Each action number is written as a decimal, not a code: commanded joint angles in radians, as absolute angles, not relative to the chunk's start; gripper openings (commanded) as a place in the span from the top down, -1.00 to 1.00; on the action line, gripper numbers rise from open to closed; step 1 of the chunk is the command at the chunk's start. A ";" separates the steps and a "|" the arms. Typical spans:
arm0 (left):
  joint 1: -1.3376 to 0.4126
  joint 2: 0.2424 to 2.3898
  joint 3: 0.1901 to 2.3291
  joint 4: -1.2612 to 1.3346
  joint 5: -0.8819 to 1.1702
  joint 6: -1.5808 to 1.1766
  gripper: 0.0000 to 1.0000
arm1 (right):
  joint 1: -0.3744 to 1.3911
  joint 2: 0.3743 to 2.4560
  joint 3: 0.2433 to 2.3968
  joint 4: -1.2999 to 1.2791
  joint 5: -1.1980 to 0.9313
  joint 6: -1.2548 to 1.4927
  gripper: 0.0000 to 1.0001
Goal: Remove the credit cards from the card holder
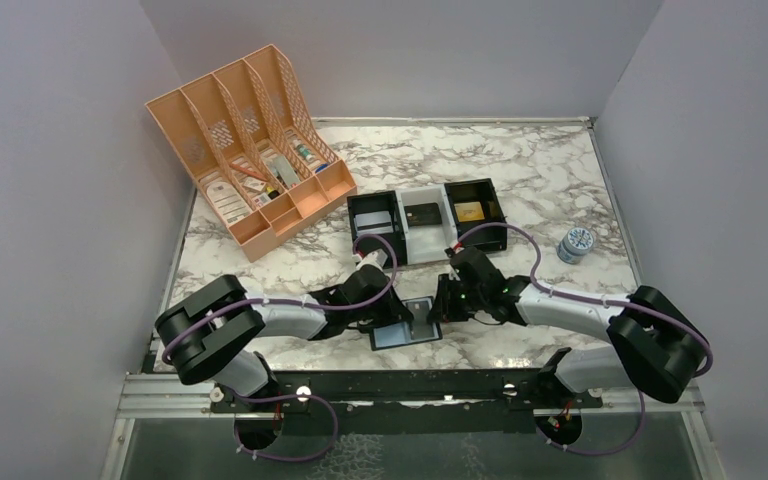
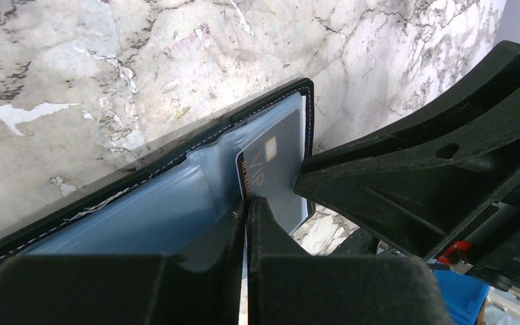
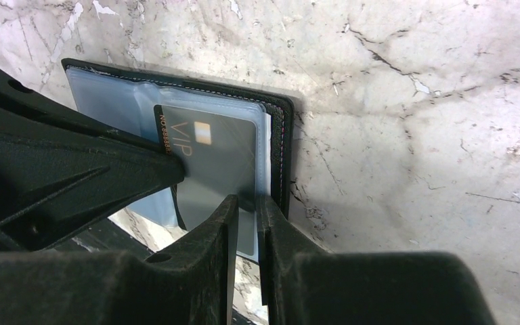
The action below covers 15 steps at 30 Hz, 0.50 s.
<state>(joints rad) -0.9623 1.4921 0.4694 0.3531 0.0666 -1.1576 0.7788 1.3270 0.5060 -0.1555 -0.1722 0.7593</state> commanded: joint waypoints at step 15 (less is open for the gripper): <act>-0.966 1.453 0.436 0.325 0.072 -1.147 0.52 | 0.789 1.402 0.494 -0.150 -0.176 0.765 0.66</act>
<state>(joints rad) -0.9627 1.4288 0.4328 0.3077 0.0406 -1.1591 0.7799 1.3582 0.5095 -0.1104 -0.1936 0.7673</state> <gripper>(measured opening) 0.240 0.172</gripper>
